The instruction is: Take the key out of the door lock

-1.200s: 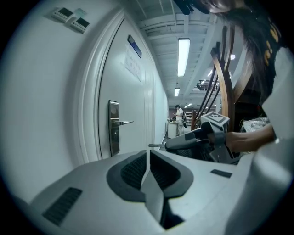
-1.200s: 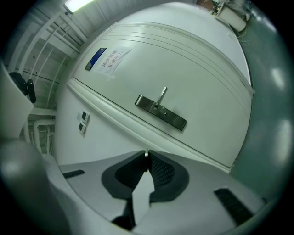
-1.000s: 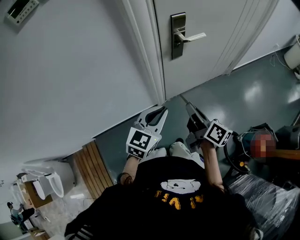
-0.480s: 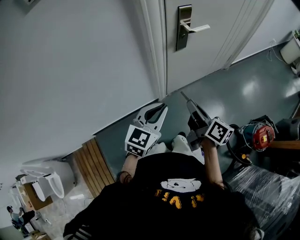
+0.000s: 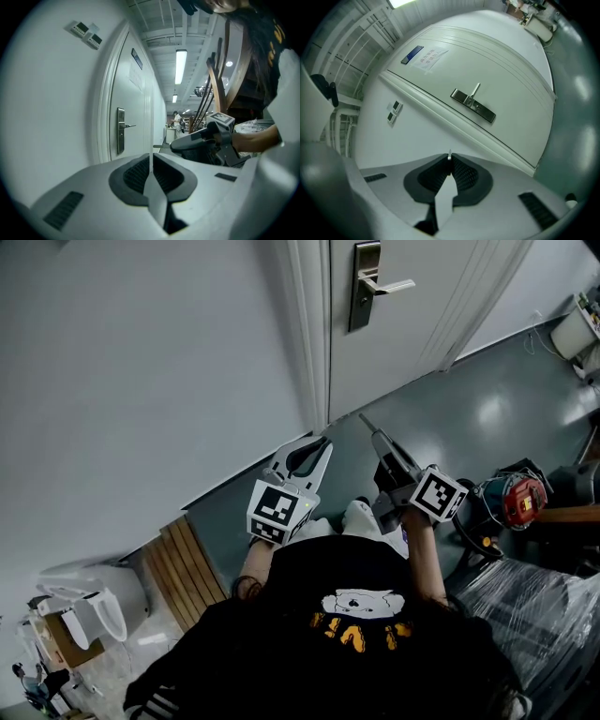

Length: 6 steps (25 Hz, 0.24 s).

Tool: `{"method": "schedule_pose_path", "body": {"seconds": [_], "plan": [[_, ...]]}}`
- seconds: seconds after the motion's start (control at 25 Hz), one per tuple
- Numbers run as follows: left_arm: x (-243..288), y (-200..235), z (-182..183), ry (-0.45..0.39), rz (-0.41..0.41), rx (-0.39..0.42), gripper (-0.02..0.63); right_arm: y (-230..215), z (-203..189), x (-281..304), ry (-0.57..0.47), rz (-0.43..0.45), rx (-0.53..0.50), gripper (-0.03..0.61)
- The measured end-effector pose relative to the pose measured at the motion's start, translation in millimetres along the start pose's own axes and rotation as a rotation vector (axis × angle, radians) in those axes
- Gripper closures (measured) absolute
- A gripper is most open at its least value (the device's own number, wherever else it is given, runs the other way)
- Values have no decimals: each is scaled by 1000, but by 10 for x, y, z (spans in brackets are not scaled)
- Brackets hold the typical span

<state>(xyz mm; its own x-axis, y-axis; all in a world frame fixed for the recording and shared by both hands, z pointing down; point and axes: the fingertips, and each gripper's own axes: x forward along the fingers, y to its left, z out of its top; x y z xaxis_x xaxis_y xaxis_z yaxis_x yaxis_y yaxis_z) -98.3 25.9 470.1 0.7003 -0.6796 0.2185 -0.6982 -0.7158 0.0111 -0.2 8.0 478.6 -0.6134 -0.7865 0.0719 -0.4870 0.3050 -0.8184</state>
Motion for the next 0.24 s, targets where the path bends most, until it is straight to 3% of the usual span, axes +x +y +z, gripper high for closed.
{"method": "schedule_pose_path", "body": {"seconds": [0.24], "plan": [[-139, -13, -22, -9, -14, 7, 584, 100, -89, -48, -19, -3, -10, 557]]}}
